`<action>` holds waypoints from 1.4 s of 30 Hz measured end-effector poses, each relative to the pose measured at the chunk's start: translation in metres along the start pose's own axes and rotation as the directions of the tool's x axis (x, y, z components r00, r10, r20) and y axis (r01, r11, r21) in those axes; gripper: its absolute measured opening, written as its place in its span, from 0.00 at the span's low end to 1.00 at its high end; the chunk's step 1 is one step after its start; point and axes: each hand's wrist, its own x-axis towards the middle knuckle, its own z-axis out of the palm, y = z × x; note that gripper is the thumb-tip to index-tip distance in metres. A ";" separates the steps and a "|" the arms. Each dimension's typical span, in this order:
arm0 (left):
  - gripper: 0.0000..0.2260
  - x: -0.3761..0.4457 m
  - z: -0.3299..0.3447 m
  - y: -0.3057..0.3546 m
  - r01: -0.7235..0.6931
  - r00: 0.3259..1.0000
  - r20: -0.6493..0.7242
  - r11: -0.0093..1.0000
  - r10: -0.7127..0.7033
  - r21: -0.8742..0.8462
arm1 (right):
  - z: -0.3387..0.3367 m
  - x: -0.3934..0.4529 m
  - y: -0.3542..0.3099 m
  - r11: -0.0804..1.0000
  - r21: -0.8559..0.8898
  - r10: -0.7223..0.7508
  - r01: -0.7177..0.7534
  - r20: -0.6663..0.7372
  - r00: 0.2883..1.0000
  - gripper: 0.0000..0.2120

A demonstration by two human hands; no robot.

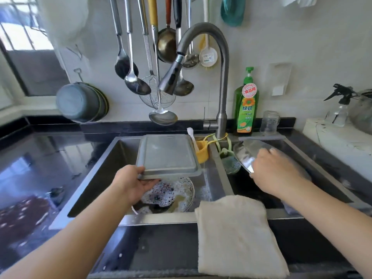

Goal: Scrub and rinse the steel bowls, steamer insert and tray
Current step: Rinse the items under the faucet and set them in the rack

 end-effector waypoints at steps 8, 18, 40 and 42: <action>0.16 0.049 -0.007 0.016 -0.062 0.995 -0.083 0.998 0.063 0.015 | -0.020 0.194 -0.091 0.807 0.567 0.150 -0.165 0.073 0.986 0.24; 0.17 0.069 -0.025 0.004 0.000 0.988 -0.151 1.000 0.003 0.020 | 0.007 0.235 -0.093 0.937 0.344 0.055 -0.052 0.000 0.998 0.20; 0.06 0.018 -0.060 0.029 0.022 0.960 -0.269 0.939 0.076 0.344 | 0.000 0.232 -0.103 0.982 -0.100 0.155 -0.160 -0.058 0.986 0.25; 0.06 0.014 -0.057 0.030 0.008 0.971 -0.225 0.924 0.084 0.382 | 0.000 0.219 -0.104 0.988 -0.084 0.125 -0.130 -0.067 0.990 0.32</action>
